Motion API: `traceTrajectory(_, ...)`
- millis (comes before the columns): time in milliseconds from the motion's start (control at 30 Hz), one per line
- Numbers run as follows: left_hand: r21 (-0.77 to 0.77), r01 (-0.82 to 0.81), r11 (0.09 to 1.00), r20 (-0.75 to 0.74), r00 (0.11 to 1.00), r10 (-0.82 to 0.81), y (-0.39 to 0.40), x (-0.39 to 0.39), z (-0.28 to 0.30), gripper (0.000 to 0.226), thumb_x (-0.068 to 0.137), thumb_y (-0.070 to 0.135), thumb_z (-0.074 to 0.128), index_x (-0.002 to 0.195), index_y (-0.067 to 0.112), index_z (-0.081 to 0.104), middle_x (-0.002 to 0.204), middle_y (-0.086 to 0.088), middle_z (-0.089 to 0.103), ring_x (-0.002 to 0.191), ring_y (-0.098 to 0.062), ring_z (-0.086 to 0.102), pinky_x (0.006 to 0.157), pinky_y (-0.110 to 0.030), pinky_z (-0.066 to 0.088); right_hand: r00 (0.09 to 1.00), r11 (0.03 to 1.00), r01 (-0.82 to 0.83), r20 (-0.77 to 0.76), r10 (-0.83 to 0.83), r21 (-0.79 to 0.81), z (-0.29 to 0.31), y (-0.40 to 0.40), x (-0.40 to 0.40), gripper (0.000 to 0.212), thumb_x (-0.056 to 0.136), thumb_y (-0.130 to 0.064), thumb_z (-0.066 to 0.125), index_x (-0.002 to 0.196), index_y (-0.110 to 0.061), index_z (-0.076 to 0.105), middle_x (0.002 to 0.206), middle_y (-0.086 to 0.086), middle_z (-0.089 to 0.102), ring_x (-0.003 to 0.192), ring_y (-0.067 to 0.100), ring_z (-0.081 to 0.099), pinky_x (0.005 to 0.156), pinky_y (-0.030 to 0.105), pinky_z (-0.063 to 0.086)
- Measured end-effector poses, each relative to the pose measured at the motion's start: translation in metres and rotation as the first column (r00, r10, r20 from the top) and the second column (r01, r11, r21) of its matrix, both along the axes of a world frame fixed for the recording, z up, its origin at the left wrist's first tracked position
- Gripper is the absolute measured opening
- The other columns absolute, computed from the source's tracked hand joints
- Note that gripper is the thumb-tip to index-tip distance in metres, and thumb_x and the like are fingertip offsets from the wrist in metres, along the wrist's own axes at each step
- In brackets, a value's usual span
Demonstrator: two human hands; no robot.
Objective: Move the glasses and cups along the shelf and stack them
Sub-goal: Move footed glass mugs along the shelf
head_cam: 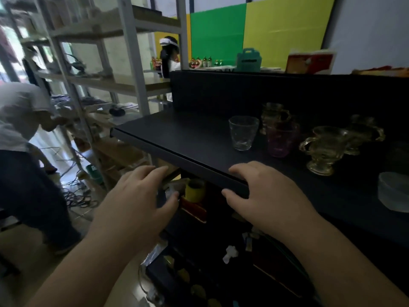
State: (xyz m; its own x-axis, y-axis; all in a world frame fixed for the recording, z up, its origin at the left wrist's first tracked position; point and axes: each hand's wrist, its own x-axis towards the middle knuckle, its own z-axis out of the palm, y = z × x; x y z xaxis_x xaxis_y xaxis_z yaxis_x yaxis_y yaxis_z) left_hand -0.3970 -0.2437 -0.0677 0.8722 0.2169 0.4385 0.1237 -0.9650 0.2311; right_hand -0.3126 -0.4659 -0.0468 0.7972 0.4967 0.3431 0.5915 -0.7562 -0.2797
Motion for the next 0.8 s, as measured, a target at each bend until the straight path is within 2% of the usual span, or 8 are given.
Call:
traceTrajectory(267,-0.031,0.255,0.966,0.005,0.967,-0.255,0.017,0.069,0.012,0.065,0.087,0.06,0.046,0.146,0.035,0.035,0.142,0.014,0.042,0.131,-0.011,0.037,0.098,-0.03,0.038,0.978,0.977,0.206,0.002,-0.207,0.048,0.012,0.007,0.011,0.053,0.09,-0.059,0.053,0.139,-0.039,0.047,0.128,-0.019,0.053,0.118,0.004,0.051,0.092,0.029,0.046)
traceTrajectory(433,-0.037,0.366,0.93,0.048,0.93,-0.364,0.002,0.125,0.019,0.063,0.088,0.058,0.05,0.145,0.037,0.035,0.142,0.015,0.041,0.129,-0.01,0.039,0.096,-0.03,0.041,0.958,0.956,0.282,0.038,-0.286,0.074,0.012,-0.004,0.034,0.052,0.089,-0.06,0.052,0.137,-0.039,0.048,0.126,-0.02,0.053,0.114,0.002,0.051,0.088,0.026,0.046)
traceTrajectory(567,-0.023,0.432,0.901,0.098,0.898,-0.428,-0.013,0.175,0.028,0.06,0.087,0.054,0.053,0.143,0.037,0.038,0.14,0.017,0.041,0.126,-0.008,0.04,0.093,-0.028,0.04,0.941,0.939,0.32,0.076,-0.331,0.125,0.014,-0.011,0.062,0.053,0.089,-0.058,0.054,0.137,-0.039,0.05,0.13,-0.021,0.053,0.118,0.001,0.049,0.093,0.024,0.044)
traceTrajectory(667,0.008,0.471,0.882,0.106,0.877,-0.469,-0.019,0.209,0.037,0.065,0.084,0.06,0.05,0.143,0.037,0.038,0.141,0.015,0.042,0.128,-0.01,0.038,0.095,-0.03,0.04,0.934,0.931,0.325,0.099,-0.344,0.164,0.021,-0.012,0.079,0.049,0.088,-0.056,0.056,0.133,-0.038,0.053,0.122,-0.022,0.055,0.11,-0.002,0.051,0.089,0.022,0.045)
traceTrajectory(800,0.038,0.481,0.876,0.048,0.874,-0.483,-0.029,0.252,0.044,0.08,0.078,0.074,0.049,0.146,0.038,0.029,0.148,0.01,0.034,0.135,-0.015,0.032,0.103,-0.035,0.035,0.916,0.919,0.352,0.135,-0.377,0.176,0.03,-0.008,0.099,0.045,0.086,-0.052,0.058,0.128,-0.037,0.057,0.112,-0.023,0.057,0.1,-0.003,0.053,0.081,0.011,0.042)
